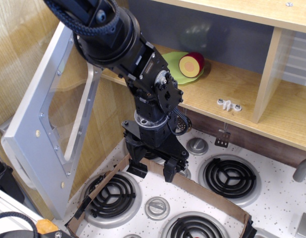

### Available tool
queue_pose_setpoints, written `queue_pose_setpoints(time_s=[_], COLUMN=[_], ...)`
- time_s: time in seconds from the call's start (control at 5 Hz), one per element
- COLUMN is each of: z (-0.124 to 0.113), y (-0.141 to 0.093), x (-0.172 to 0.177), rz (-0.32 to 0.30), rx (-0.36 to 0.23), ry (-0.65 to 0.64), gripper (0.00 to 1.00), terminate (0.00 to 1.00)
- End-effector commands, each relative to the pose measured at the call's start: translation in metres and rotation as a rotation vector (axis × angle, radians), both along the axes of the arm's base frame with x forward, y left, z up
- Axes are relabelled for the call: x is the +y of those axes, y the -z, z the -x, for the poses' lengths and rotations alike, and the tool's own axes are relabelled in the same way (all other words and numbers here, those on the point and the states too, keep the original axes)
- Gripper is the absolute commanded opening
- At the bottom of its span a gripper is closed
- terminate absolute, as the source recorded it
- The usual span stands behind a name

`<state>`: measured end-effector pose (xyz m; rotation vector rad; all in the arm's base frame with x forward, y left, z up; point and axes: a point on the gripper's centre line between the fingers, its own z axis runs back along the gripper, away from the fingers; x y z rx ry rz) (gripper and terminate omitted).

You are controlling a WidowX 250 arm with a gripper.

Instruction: Close microwave

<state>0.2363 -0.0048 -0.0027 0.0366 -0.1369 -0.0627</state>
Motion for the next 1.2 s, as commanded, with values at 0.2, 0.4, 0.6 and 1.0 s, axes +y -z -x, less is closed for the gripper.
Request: queue_pose_setpoints(time_s=[0.2,0.4,0.6,1.0], z=[0.005,0.015,0.029,0.043], y=[-0.028,-0.063,-0.094,-0.152], x=[0.008,0.021,0.026,0.050], rz=[-0.056,-0.161,-0.254,-0.424], rx=[-0.008,-0.025,0.013,0.111], ry=[0.016,0.065,0.056,0.164], gripper=[1.00,1.00,1.00,1.00], terminate=[0.00,0.00,0.00,0.00])
